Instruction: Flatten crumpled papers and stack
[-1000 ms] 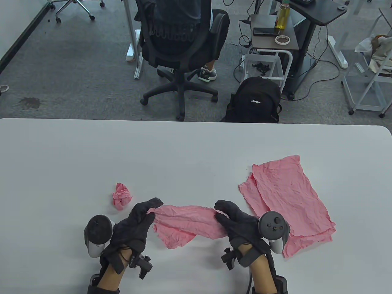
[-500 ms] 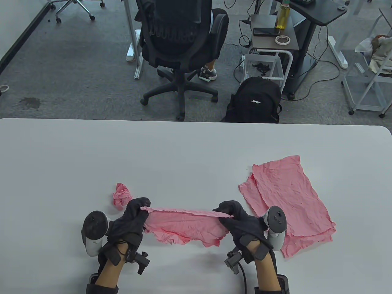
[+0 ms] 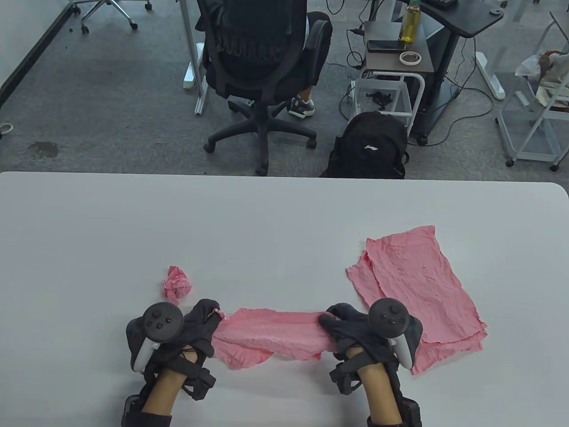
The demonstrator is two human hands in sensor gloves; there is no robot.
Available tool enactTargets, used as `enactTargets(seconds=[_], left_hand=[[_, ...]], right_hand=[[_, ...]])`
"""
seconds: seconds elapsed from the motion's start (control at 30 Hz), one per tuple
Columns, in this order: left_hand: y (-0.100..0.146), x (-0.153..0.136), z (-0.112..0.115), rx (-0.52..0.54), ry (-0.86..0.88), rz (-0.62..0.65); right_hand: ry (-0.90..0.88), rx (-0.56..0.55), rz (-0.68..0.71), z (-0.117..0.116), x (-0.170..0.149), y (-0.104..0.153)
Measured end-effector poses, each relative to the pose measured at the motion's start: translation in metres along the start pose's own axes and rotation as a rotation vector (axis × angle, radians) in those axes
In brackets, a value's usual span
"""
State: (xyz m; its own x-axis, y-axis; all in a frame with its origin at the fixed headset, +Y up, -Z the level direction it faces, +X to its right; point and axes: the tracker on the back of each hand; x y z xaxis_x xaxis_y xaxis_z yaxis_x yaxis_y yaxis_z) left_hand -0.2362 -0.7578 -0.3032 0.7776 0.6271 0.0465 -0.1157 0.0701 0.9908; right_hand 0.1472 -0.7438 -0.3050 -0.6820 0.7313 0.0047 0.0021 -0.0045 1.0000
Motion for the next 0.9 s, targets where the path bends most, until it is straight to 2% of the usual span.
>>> enactTargets(seconds=[0.1,0.2,0.23,0.27,0.3,0.37,0.43,0.47,0.57,0.63,0.7,0.8,0.87,0.9], left_hand=[[-0.004,-0.001,0.004,-0.056,-0.109,-0.048],[-0.004,-0.007,0.001,-0.061,-0.068,-0.076],[-0.005,-0.01,-0.001,-0.089,-0.021,-0.082],[-0.005,-0.011,-0.002,-0.104,0.002,-0.085],[-0.005,-0.011,-0.003,-0.097,0.012,-0.08],[-0.005,-0.01,-0.002,-0.073,-0.03,-0.084],[-0.006,-0.008,0.002,-0.066,-0.13,-0.089],[-0.007,-0.006,0.004,-0.056,-0.194,-0.088],[-0.002,0.005,0.006,0.015,-0.318,-0.035],[0.0,0.017,0.008,0.008,-0.395,0.068],[0.004,0.031,0.013,0.002,-0.43,0.233],[0.007,0.049,0.029,-0.09,-0.5,0.366],[0.006,0.056,0.04,-0.201,-0.529,0.39],[0.005,0.056,0.042,-0.238,-0.519,0.386]], right_hand=[[0.038,0.027,-0.008,-0.009,0.002,-0.003],[-0.232,0.167,-0.019,-0.009,-0.006,-0.005],[-0.457,0.312,-0.029,-0.01,-0.01,-0.004],[-0.549,0.379,-0.027,-0.011,-0.011,-0.004],[-0.623,0.446,-0.027,-0.012,-0.011,-0.004],[-0.627,0.487,-0.018,-0.015,-0.01,-0.005],[-0.482,0.351,-0.06,-0.017,-0.009,-0.006],[-0.335,0.225,-0.082,-0.016,-0.007,-0.006],[0.004,0.021,-0.023,-0.014,0.001,-0.007],[0.207,-0.073,0.059,-0.011,0.011,-0.004],[0.263,-0.143,0.132,-0.009,0.021,0.001],[0.264,-0.156,0.271,-0.011,0.038,0.009],[0.276,-0.061,0.389,-0.023,0.053,0.015],[0.285,-0.013,0.406,-0.028,0.056,0.016]])
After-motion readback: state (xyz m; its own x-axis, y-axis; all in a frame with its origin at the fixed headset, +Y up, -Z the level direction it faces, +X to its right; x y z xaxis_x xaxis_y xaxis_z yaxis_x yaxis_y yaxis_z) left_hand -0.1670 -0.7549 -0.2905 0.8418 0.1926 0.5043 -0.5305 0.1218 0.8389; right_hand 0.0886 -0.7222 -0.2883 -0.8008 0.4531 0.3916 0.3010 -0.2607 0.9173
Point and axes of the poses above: the tracker on the back of each hand, its own x axis roughly to the thumb side, its own y axis roughly from the fingertips to the wrist, z = x × y, and after that the axes turned 2 degrees about -y, right-handed
